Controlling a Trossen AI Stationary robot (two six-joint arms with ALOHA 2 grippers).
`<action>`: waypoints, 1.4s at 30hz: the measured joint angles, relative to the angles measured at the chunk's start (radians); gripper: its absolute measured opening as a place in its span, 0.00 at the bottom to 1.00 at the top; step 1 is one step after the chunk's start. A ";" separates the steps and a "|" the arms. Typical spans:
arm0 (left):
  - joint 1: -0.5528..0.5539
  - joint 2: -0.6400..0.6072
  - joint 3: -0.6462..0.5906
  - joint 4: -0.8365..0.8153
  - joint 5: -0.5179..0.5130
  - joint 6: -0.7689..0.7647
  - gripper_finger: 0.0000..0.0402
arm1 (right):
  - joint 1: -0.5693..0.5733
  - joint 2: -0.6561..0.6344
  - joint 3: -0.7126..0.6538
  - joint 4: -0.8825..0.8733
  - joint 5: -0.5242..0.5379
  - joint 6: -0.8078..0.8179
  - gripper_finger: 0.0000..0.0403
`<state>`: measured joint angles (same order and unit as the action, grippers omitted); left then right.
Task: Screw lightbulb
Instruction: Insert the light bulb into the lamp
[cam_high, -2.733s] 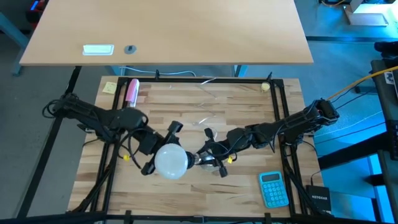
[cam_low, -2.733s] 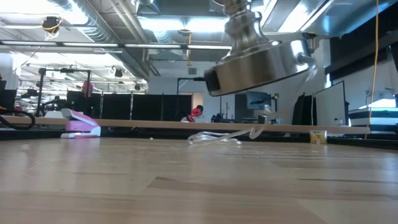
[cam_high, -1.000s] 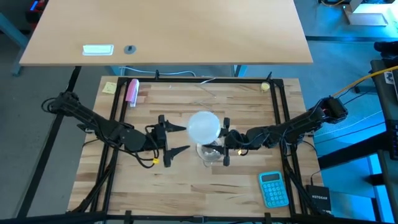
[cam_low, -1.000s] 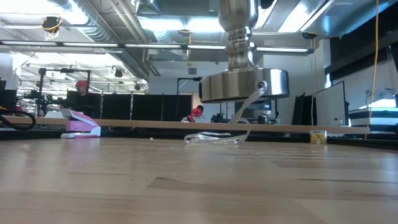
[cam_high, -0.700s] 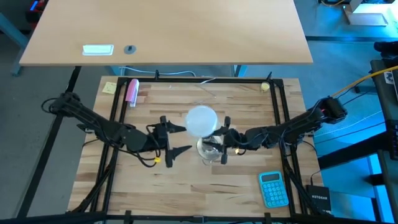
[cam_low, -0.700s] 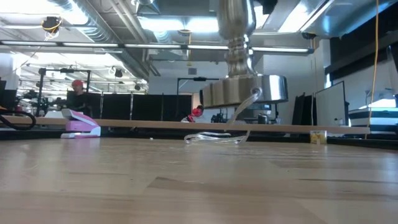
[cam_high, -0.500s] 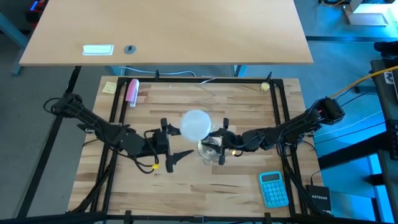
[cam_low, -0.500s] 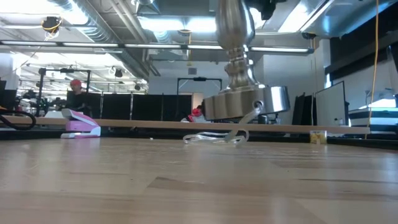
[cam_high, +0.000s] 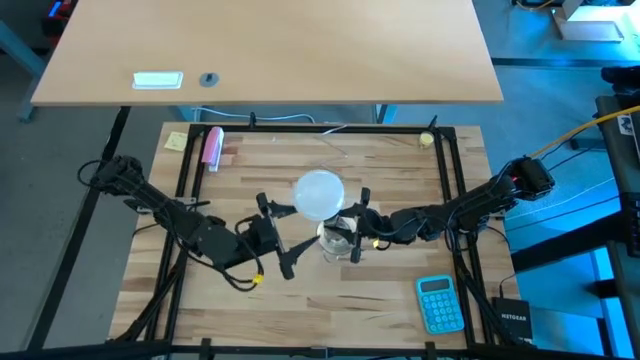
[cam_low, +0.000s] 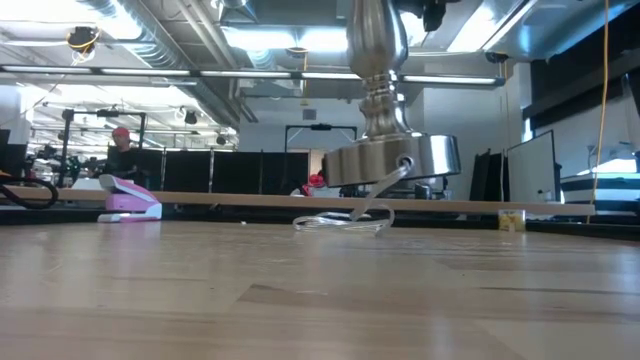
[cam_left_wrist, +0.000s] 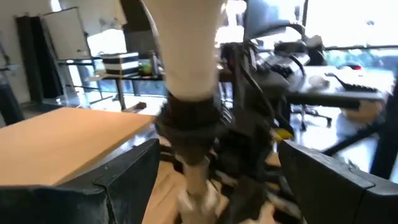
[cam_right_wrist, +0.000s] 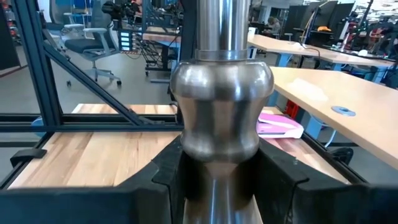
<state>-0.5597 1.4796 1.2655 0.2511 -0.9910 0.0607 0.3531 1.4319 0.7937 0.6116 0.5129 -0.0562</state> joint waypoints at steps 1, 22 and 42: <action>0.000 0.000 0.000 0.027 -0.001 0.011 0.80 | 0.000 0.000 0.000 -0.002 0.000 0.000 0.34; 0.143 0.007 0.001 0.304 0.153 0.174 0.80 | -0.001 0.000 0.000 0.019 0.000 0.001 0.34; 0.199 0.010 0.000 0.263 0.269 0.153 0.80 | -0.001 0.000 0.000 0.013 0.019 -0.003 0.34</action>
<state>-0.3608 1.4897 1.2659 0.5145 -0.7215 0.2142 0.3519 1.4319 0.7937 0.6243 0.5318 -0.0596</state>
